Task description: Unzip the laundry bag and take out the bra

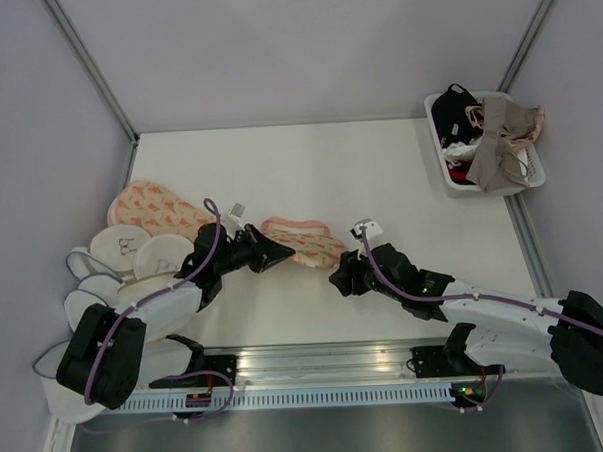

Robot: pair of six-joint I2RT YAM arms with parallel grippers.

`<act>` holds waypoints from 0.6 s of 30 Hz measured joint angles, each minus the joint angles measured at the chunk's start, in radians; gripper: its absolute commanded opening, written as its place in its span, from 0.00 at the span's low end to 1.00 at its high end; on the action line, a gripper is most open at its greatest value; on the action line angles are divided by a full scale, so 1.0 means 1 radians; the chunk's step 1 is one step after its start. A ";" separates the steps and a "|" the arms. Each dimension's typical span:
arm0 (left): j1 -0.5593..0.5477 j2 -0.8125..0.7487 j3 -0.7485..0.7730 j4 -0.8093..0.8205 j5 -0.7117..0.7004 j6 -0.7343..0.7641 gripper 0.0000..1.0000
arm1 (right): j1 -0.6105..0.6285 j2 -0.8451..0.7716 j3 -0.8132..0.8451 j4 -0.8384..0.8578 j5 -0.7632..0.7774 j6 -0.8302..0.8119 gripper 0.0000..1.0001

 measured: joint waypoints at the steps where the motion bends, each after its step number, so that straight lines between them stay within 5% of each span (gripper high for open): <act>1: 0.000 0.000 -0.005 0.003 0.005 -0.004 0.02 | 0.000 0.011 0.000 0.019 -0.005 -0.002 0.55; 7: -0.010 -0.018 -0.025 0.011 0.020 -0.024 0.02 | 0.000 0.076 0.002 0.077 -0.012 -0.016 0.40; 13: -0.011 -0.056 -0.027 0.012 0.021 -0.029 0.02 | 0.000 0.122 0.016 0.090 0.018 -0.045 0.01; 18: -0.012 -0.060 -0.036 0.014 0.030 -0.029 0.02 | 0.000 0.090 0.017 0.071 0.048 -0.053 0.00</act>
